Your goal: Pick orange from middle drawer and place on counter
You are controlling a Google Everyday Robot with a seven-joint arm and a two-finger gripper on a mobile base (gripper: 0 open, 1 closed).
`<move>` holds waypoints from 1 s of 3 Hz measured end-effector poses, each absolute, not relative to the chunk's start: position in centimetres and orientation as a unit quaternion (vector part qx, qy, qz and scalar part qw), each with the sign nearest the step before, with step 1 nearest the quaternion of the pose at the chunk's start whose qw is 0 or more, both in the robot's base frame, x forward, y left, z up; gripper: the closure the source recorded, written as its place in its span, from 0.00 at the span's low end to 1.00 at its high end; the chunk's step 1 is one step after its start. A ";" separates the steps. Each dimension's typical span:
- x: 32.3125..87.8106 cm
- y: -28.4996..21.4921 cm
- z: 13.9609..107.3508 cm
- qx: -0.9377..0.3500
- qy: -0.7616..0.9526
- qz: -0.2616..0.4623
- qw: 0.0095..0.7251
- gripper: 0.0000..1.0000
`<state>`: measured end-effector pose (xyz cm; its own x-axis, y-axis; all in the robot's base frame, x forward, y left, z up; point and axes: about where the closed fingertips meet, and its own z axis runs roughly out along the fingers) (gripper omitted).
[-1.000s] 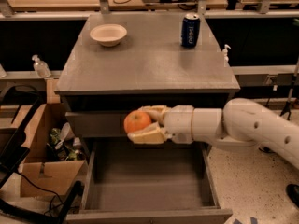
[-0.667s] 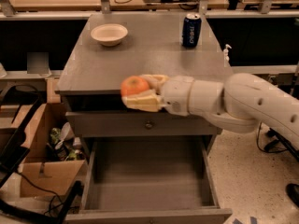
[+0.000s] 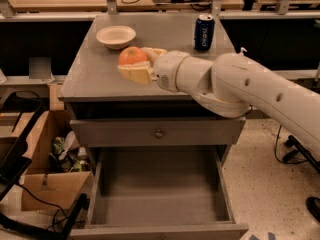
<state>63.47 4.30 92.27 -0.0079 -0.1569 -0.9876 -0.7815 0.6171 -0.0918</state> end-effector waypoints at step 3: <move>70.3 5.5 91.8 -0.339 0.660 0.224 0.631 1.00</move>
Offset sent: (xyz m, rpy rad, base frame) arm 0.0243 0.0239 -0.0102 -0.0161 -0.0144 -0.0342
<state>70.26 5.48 91.79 0.0274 -0.1647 -0.9860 -0.7310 0.6695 -0.1321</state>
